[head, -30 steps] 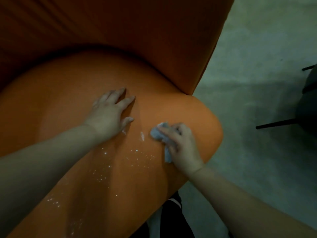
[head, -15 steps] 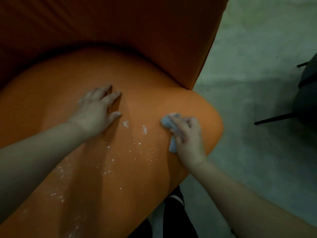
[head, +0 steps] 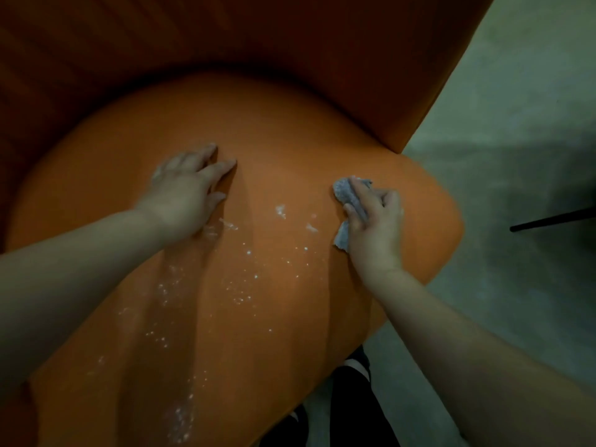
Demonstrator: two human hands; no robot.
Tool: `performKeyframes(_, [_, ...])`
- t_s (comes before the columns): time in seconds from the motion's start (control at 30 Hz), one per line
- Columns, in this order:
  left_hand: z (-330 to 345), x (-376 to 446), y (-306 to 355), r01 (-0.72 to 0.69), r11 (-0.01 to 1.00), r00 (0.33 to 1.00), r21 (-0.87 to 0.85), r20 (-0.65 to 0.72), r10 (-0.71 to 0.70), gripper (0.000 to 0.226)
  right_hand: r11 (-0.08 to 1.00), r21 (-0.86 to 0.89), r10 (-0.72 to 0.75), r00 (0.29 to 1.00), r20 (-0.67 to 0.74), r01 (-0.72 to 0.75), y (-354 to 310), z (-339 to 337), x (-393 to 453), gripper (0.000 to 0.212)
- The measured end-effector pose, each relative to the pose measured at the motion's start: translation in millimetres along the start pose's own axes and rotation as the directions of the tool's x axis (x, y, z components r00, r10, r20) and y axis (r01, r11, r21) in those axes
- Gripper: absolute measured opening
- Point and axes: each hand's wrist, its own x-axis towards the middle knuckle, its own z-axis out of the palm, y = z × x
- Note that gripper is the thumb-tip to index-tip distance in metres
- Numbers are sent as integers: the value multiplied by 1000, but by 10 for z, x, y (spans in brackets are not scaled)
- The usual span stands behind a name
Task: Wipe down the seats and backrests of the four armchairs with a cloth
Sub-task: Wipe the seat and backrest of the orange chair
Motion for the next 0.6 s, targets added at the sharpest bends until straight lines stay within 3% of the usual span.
performKeyframes(0.07, [10,6,-89,-28,999,1000,19,-4,28,56,999,-33,-29,998,60,31,-53,120,-119,43])
performKeyframes(0.13, [6,6,-169,-49,998,999,26,-5,49,55,996,-34,-73,968,241,84,-165,250,-422,36])
performKeyframes(0.2, [-15,3,-252,-35,999,999,21,-21,35,55,963,-41,-235,907,350,266,-263,291,-670,41])
performKeyframes(0.27, [-49,-3,-327,9,1000,999,4,-31,-9,55,960,12,-265,898,352,279,-294,252,-585,45])
performKeyframes(0.33, [-71,-8,-401,38,999,999,-3,-29,-38,55,967,26,-251,930,269,253,-320,244,-303,50])
performKeyframes(0.43, [-60,-24,-481,35,999,999,-12,-27,-35,56,979,-71,-179,973,145,191,-355,329,63,49])
performKeyframes(0.5, [-50,-48,-509,51,998,998,-40,-26,-52,57,964,-152,-190,965,181,218,-415,439,-13,49])
performKeyframes(0.6, [-41,-96,-525,63,995,998,-79,-11,-64,58,916,-125,-314,875,370,381,-469,564,-449,52])
